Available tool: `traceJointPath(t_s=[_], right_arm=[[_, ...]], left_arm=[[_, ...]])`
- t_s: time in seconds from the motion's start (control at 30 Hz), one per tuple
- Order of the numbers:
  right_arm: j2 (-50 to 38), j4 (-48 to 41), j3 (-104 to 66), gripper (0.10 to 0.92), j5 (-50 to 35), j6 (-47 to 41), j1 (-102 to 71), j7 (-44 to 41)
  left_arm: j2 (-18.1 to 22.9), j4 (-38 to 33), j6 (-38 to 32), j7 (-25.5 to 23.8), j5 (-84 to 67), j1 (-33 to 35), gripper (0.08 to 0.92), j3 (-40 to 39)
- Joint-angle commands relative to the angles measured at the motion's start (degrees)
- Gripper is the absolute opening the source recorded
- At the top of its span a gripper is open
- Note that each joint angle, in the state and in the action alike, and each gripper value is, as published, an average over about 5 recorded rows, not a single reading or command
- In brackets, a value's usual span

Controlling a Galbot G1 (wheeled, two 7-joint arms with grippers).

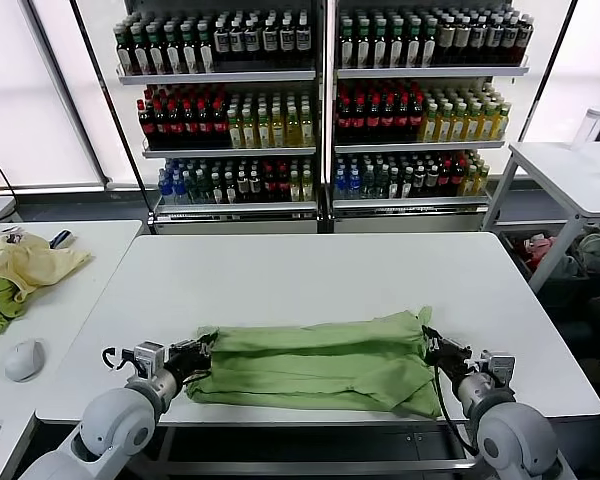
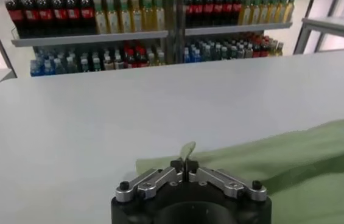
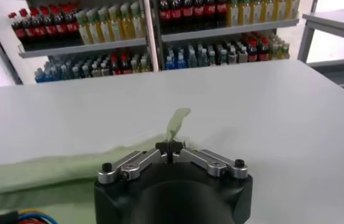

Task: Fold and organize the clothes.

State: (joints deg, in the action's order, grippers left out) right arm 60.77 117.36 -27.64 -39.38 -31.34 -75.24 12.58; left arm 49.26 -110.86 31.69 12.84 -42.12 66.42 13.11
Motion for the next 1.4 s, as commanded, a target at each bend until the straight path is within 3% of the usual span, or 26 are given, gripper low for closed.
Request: traceJointPath(t_s=[0.03, 0.27, 0.47, 0.7, 0.9, 1.07, 1.4], right_arm=[[1.3, 0.2, 1.3, 0.137, 4.6, 0.0, -2.4, -0.3], [0.6, 2.2, 0.8, 0.327, 5.8, 0.9, -3.5, -0.6], [0.6, 4.2, 0.2, 0.499, 6.1, 1.2, -4.2, -0.6], [1.2, 4.7, -0.3, 0.698, 6.1, 1.8, -5.1, -0.5], [1.2, 5.0, -0.7, 0.815, 6.0, 2.1, -5.3, -0.4], [1.1, 5.3, -1.0, 0.822, 6.0, 2.2, -5.4, -0.4], [1.2, 5.9, -1.4, 0.823, 5.9, 2.2, -5.6, -0.3]], left_arm=[[1.4, -0.5, -0.2, 1.7, 7.3, 2.7, 0.116, -0.3], [5.0, -3.4, -5.7, 7.2, 15.7, 4.6, 0.306, 0.8], [10.8, -6.0, -8.4, 11.1, 22.5, 10.2, 0.488, 3.6], [18.6, -3.9, -9.1, 11.6, 25.4, 14.2, 0.696, 4.3], [21.0, -1.5, -8.9, 10.9, 23.6, 14.1, 0.814, 3.5], [22.1, 0.9, -10.4, 11.1, 19.5, 12.0, 0.790, 3.5], [23.1, 3.6, -11.2, 10.9, 11.1, 11.7, 0.507, 4.4]])
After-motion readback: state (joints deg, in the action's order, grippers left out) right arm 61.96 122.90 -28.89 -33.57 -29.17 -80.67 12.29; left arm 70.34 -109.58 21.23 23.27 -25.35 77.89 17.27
